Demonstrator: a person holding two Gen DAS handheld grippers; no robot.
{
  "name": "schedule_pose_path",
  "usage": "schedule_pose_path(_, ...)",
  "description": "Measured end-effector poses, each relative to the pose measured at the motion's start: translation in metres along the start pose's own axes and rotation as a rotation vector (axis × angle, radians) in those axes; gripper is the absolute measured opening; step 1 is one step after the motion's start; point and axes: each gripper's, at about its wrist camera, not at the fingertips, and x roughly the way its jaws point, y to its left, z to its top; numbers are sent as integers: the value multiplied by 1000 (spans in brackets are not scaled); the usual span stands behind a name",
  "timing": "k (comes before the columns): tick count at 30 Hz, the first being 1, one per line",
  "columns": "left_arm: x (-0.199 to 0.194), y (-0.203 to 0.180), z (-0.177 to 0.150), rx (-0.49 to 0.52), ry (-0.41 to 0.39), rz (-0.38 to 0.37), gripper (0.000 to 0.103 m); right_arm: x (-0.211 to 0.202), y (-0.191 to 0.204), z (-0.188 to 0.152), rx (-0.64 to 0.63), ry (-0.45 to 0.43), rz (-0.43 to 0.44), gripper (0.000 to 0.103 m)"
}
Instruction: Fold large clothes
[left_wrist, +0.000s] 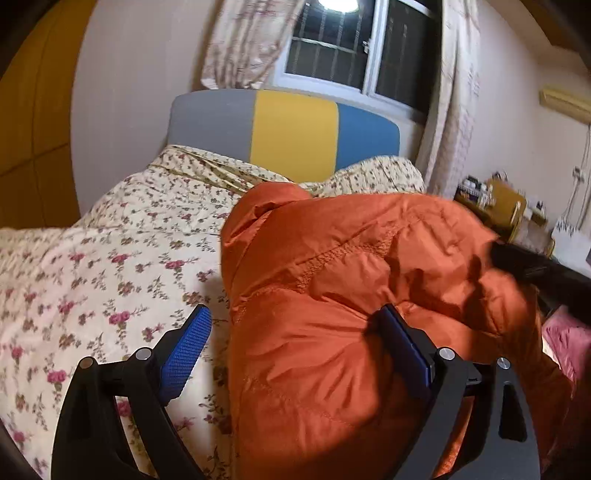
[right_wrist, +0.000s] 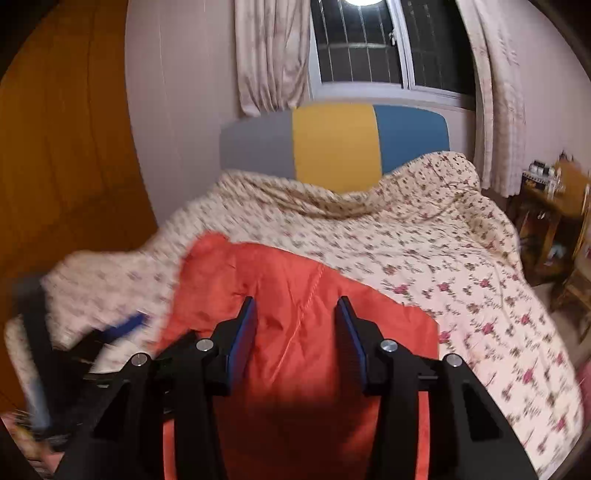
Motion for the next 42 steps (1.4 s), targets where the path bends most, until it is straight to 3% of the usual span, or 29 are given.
schedule_pose_path(5, 20, -10, 1, -7, 74, -10, 91, 36, -31, -25, 81, 32, 3, 41)
schedule_pose_path(12, 40, -20, -4, -10, 113, 16, 95, 55, -56, -41, 149, 51, 2, 42)
schedule_pose_path(23, 59, -22, -14, -13, 121, 31, 97, 77, -65, -53, 210, 96, 48, 44)
schedule_pose_path(42, 82, -20, -22, -33, 161, 60, 99, 115, -65, -58, 208, 167, 26, 46)
